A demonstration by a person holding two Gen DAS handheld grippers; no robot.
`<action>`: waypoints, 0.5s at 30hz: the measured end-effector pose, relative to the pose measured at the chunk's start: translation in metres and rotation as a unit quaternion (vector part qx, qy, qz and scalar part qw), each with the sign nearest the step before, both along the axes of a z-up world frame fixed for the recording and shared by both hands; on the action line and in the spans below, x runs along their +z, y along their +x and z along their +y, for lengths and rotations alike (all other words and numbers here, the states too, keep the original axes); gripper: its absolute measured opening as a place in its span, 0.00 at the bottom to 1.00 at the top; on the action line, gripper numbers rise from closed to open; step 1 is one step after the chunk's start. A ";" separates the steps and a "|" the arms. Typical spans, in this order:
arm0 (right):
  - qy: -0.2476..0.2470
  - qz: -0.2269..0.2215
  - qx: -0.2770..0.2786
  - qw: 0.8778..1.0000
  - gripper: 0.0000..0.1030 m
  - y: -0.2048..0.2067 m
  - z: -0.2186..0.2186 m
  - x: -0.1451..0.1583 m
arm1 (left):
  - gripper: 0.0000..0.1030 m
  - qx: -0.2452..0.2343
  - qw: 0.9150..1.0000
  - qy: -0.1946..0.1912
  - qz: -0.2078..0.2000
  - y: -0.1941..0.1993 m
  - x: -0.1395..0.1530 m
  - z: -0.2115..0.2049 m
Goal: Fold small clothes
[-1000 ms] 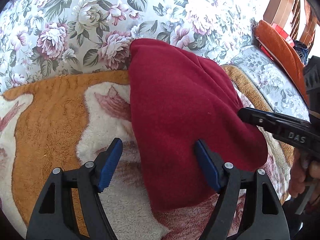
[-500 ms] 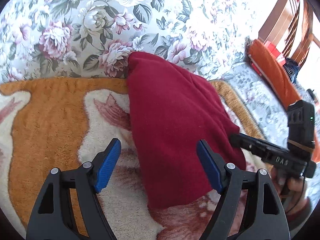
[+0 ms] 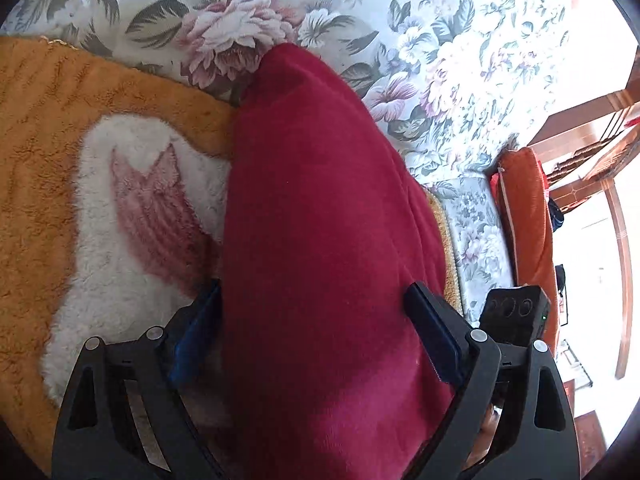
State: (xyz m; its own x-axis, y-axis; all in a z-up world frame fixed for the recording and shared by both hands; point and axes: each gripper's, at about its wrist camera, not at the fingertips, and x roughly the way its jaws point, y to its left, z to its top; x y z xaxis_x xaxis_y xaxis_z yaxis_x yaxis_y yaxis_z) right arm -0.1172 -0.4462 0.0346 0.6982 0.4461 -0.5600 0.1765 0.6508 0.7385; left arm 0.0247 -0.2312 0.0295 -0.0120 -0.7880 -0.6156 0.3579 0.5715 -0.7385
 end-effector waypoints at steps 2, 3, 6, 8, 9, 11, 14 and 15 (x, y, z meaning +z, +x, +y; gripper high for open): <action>-0.019 -0.005 0.003 1.000 0.57 -0.001 0.004 0.003 | 0.88 -0.008 1.000 0.000 -0.018 -0.005 0.005 -0.006; -0.029 -0.008 0.002 1.000 0.52 -0.001 0.006 0.006 | 0.86 -0.005 1.000 0.007 -0.025 -0.006 0.007 -0.007; -0.055 -0.024 0.002 0.998 0.44 -0.008 0.015 0.023 | 0.80 -0.003 1.000 0.007 -0.029 -0.014 0.017 -0.003; -0.050 -0.038 0.008 0.998 0.44 -0.017 0.023 0.036 | 0.80 -0.005 1.000 0.002 -0.030 -0.024 0.029 0.007; -0.046 -0.041 0.016 0.998 0.44 -0.021 0.028 0.041 | 0.80 -0.006 0.999 0.002 -0.036 -0.031 0.037 0.015; -0.045 -0.045 0.033 0.997 0.44 -0.031 0.041 0.050 | 0.80 -0.008 0.999 0.006 -0.054 -0.046 0.051 0.034; -0.027 -0.050 0.061 0.997 0.44 -0.047 0.065 0.057 | 0.80 0.003 0.997 0.029 -0.070 -0.072 0.065 0.065; -0.020 -0.046 0.067 0.996 0.44 -0.051 0.073 0.056 | 0.80 0.006 0.997 0.042 -0.071 -0.080 0.065 0.074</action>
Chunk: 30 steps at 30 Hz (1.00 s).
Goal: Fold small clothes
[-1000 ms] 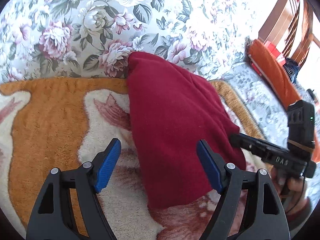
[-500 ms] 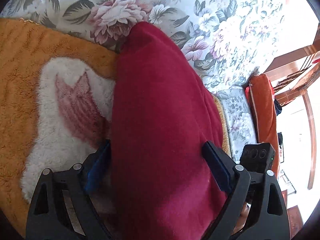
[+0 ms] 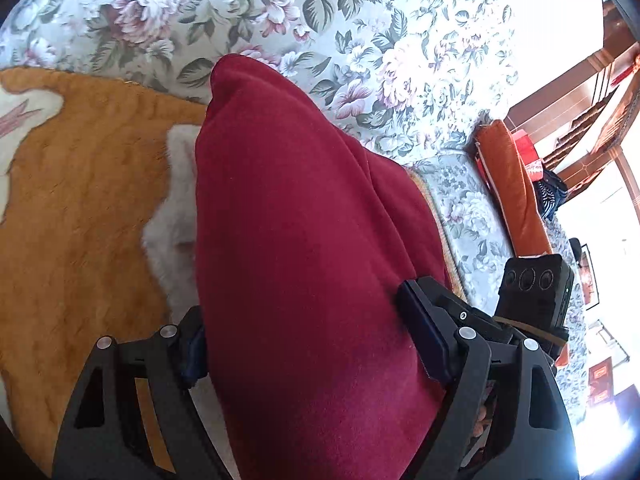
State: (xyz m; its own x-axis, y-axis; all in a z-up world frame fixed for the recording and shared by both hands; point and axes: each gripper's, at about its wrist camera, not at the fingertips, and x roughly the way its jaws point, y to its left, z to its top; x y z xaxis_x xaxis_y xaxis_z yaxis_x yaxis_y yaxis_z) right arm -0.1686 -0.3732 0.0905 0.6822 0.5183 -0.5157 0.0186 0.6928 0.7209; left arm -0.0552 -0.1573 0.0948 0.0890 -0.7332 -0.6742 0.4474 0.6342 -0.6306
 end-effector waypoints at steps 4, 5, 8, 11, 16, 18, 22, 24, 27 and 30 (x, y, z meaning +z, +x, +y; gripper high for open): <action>-0.039 0.053 0.008 0.998 0.50 -0.009 0.030 -0.018 | 0.80 0.021 0.998 0.067 0.007 -0.017 -0.019 0.021; -0.060 0.062 0.006 0.996 0.51 -0.012 0.033 -0.018 | 0.80 0.030 0.996 0.088 -0.006 -0.020 -0.021 0.023; -0.092 0.037 -0.013 0.995 0.52 -0.028 0.036 0.005 | 0.80 0.050 0.993 0.102 -0.037 -0.026 -0.005 0.033; -0.122 0.009 -0.026 0.992 0.52 -0.040 0.037 0.033 | 0.80 0.087 0.984 0.121 -0.093 -0.033 0.016 0.041; -0.165 -0.007 -0.006 0.986 0.34 -0.019 0.059 0.058 | 0.80 0.094 0.976 0.149 -0.125 -0.039 0.017 0.046; -0.169 -0.001 0.005 0.986 0.31 -0.005 0.067 0.054 | 0.80 0.087 0.975 0.162 -0.127 -0.038 0.012 0.043; -0.203 0.032 0.010 0.979 0.31 0.023 0.076 0.033 | 0.80 0.083 0.974 0.170 -0.122 -0.031 0.001 0.042; -0.214 0.054 0.007 0.975 0.30 0.035 0.072 0.018 | 0.80 0.082 0.974 0.170 -0.124 -0.031 -0.001 0.041; -0.238 0.072 0.010 0.969 0.22 0.047 0.071 0.002 | 0.80 0.075 0.972 0.178 -0.136 -0.030 -0.001 0.035; -0.249 0.072 0.010 0.966 0.22 0.050 0.073 0.003 | 0.80 0.072 0.968 0.188 -0.149 -0.030 -0.003 0.031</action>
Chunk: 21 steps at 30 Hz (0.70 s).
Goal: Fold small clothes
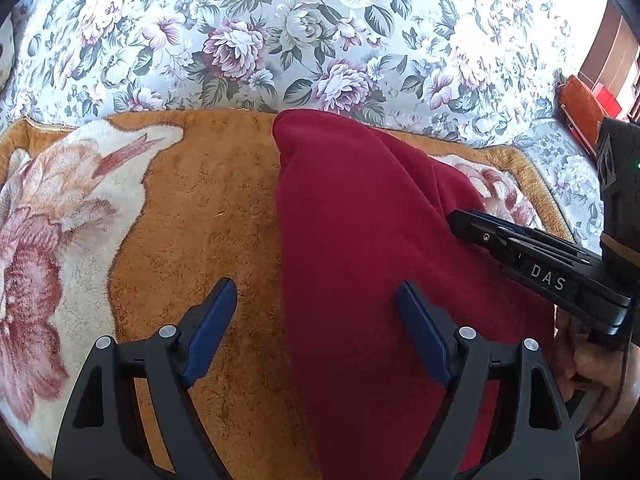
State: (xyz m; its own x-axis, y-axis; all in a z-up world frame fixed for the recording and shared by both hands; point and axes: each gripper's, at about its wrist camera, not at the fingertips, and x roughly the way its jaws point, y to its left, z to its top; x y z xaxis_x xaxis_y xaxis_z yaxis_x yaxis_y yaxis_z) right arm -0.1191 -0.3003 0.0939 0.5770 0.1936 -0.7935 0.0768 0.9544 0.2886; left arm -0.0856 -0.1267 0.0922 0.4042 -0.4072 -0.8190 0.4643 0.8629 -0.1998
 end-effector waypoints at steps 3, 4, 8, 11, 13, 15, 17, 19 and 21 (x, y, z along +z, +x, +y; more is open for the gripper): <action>-0.005 -0.004 0.010 1.000 0.22 -0.011 0.005 0.015 | 0.80 0.002 1.000 0.005 -0.009 -0.002 0.000 0.000; 0.001 -0.007 0.015 1.000 0.23 -0.019 0.006 0.022 | 0.80 0.003 1.000 0.006 -0.012 -0.003 0.000 0.001; -0.006 -0.019 0.032 0.999 0.23 -0.059 0.017 0.037 | 0.80 0.011 1.000 0.005 -0.019 -0.005 0.000 0.003; -0.048 -0.010 0.040 0.998 0.23 -0.082 0.027 0.025 | 0.80 0.016 1.000 0.005 -0.025 -0.009 -0.001 0.003; -0.045 0.000 0.038 0.998 0.24 -0.089 0.027 0.009 | 0.80 0.016 0.999 0.006 -0.028 -0.012 -0.002 0.002; -0.032 -0.005 0.025 0.999 0.24 -0.094 0.025 0.005 | 0.80 0.019 0.999 0.009 -0.037 -0.015 -0.001 0.002; -0.028 -0.009 0.018 0.999 0.24 -0.097 0.025 0.012 | 0.80 0.022 0.999 0.014 -0.044 -0.019 0.001 0.004; -0.022 -0.021 0.011 0.999 0.24 -0.103 0.026 0.023 | 0.80 0.028 0.998 0.017 -0.046 -0.020 0.006 0.007; -0.024 -0.032 0.004 0.999 0.26 -0.110 0.028 0.035 | 0.80 0.038 0.997 0.023 -0.055 -0.025 0.014 0.012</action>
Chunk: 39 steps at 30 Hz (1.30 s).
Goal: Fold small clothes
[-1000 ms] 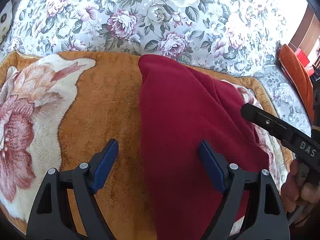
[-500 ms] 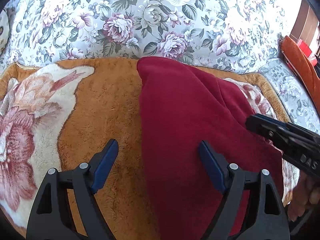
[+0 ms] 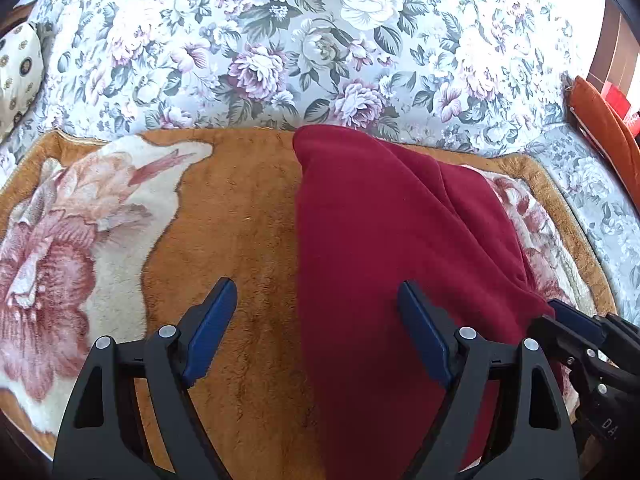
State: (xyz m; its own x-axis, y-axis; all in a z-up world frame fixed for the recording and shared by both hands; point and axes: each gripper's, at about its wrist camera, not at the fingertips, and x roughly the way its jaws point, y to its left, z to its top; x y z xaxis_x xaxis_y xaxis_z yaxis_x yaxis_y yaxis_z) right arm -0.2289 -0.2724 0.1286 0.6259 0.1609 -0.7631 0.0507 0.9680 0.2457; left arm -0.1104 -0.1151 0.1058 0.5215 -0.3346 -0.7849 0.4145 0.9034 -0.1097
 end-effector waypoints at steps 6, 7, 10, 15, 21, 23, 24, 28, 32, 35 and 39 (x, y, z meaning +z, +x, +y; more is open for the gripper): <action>-0.016 -0.033 -0.033 0.999 0.30 -0.021 0.001 0.030 | 0.80 0.036 0.999 0.002 -0.041 -0.026 0.024 0.022; -0.015 -0.035 -0.039 0.999 0.32 -0.023 0.001 0.034 | 0.80 0.037 0.999 0.000 -0.039 -0.031 0.026 0.024; -0.021 -0.042 -0.044 0.998 0.35 -0.030 0.004 0.041 | 0.80 0.038 0.998 0.007 -0.057 -0.048 0.034 0.027; -0.037 -0.054 -0.052 0.996 0.41 -0.042 0.011 0.048 | 0.80 0.029 0.995 0.035 -0.089 -0.072 0.045 0.022; -0.034 -0.063 -0.064 0.995 0.42 -0.058 0.006 0.055 | 0.80 0.032 0.994 0.033 -0.101 -0.086 0.052 0.023; -0.034 -0.064 -0.069 0.995 0.42 -0.061 0.003 0.056 | 0.81 0.037 0.993 0.041 -0.105 -0.087 0.053 0.022; -0.032 -0.063 -0.071 0.995 0.42 -0.063 0.001 0.055 | 0.80 0.036 0.993 0.040 -0.104 -0.088 0.054 0.021; -0.024 -0.059 -0.078 0.995 0.43 -0.067 -0.003 0.052 | 0.80 0.032 0.994 0.030 -0.097 -0.091 0.054 0.022; -0.022 -0.054 -0.076 0.995 0.43 -0.067 -0.002 0.049 | 0.81 0.023 0.994 0.029 -0.102 -0.095 0.056 0.020; -0.021 -0.052 -0.074 0.996 0.43 -0.066 0.000 0.048 | 0.80 0.019 0.993 0.033 -0.108 -0.096 0.056 0.018; -0.023 -0.054 -0.071 0.996 0.43 -0.066 0.002 0.048 | 0.80 0.019 0.993 0.034 -0.110 -0.096 0.056 0.019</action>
